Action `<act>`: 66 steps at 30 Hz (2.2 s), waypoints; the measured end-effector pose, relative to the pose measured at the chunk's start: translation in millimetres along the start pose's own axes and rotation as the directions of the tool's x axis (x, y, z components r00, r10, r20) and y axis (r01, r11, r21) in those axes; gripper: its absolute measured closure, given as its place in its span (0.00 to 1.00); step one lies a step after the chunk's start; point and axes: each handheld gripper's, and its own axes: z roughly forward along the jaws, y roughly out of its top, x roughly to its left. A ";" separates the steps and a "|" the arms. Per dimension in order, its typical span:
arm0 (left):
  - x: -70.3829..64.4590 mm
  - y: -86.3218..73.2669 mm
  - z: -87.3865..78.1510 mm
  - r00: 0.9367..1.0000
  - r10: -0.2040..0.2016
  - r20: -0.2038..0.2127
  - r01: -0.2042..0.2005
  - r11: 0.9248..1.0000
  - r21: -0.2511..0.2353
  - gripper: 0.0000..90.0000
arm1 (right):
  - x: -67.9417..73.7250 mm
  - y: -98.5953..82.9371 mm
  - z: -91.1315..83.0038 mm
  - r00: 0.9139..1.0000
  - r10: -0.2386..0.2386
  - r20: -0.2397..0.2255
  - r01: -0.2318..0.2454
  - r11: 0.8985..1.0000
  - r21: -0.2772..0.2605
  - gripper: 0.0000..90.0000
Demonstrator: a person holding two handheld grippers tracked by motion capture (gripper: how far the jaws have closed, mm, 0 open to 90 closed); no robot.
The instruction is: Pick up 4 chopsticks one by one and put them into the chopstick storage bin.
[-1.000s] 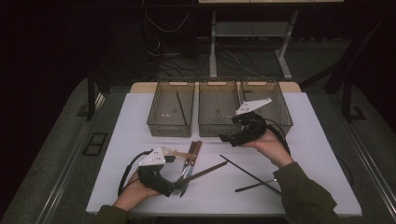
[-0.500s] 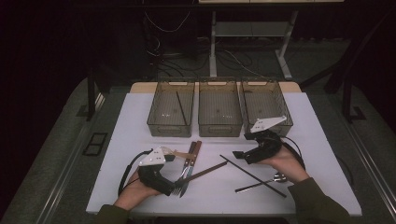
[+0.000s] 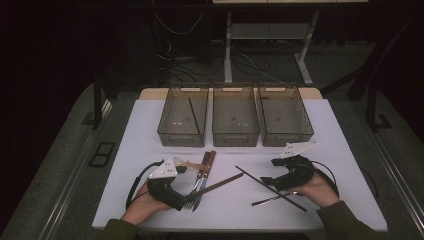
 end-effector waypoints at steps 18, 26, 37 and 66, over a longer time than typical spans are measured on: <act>-2.2 -1.0 -1.5 1.000 0.015 -0.005 -0.015 1.000 0.011 0.00 | 6.3 -37.9 -2.7 1.000 -0.015 0.025 0.013 0.995 0.099 0.73; -2.4 -1.0 -1.3 1.000 0.017 -0.005 -0.017 1.000 0.013 0.00 | 6.7 -39.5 2.7 0.999 -0.036 0.020 0.032 0.989 0.143 0.84; -2.5 -0.9 -1.1 1.000 0.018 -0.003 -0.018 1.000 0.015 0.00 | 6.8 -41.1 7.7 0.999 -0.046 0.027 0.041 0.984 0.173 0.90; -2.7 -0.9 -0.5 1.000 0.019 -0.001 -0.019 1.000 0.017 0.00 | 6.0 -37.7 7.2 0.999 -0.010 0.049 0.001 0.985 0.174 0.95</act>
